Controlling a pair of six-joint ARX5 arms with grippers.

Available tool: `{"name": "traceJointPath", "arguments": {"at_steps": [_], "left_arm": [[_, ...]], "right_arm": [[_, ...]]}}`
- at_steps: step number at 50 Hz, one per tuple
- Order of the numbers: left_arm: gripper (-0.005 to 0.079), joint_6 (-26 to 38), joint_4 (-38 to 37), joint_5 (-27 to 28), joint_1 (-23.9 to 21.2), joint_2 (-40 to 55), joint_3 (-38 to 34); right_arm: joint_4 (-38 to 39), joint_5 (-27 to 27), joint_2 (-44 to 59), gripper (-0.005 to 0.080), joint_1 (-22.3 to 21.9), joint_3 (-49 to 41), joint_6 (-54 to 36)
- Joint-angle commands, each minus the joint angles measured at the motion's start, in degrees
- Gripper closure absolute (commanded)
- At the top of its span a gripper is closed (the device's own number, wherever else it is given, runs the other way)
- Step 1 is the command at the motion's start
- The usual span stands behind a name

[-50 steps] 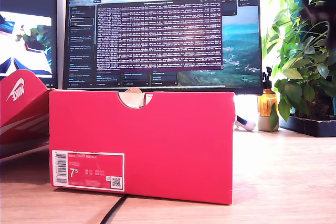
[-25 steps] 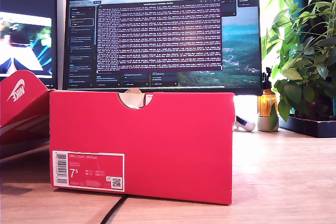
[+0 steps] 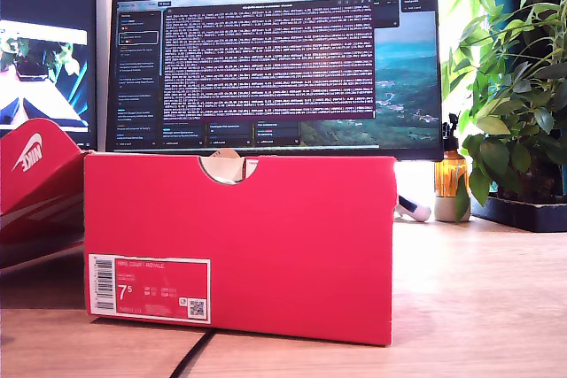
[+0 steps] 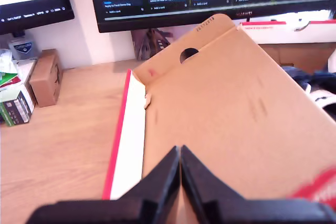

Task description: Pack the blue shoes by picking the first shoe and placing it inside the red shoebox, left side, then picking and rotating the second shoe and placing it in the shoebox

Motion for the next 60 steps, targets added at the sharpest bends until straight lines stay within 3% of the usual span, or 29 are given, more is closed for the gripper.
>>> {"name": "traceJointPath", "arguments": {"at_steps": [1, 15, 39, 53, 60], "left_arm": [[0.0761, -0.15, 0.09, -0.02, -0.04, -1.29, -3.26], [0.0761, -0.68, -4.22, -0.68, -0.04, -8.92, -7.17], [0.0761, -1.64, -15.76, -4.87, -0.02, -26.14, -7.17], [0.0761, -2.03, -13.49, -6.86, 0.00, -25.90, -7.17], [0.0761, -2.16, -14.36, -7.72, 0.02, -25.90, -7.13]], "right_arm": [[0.66, -0.07, -1.05, 0.0757, 0.28, -2.43, 0.02], [-0.59, -1.03, -8.07, 0.0757, 0.59, -6.95, -0.63], [-8.28, -4.15, -26.56, 0.0757, 0.61, -7.78, -3.67], [-4.94, -5.51, -30.23, 0.0757, 0.92, -7.74, -4.90], [-6.34, -5.55, -30.23, 0.0757, 0.92, -7.69, -0.81]]}}
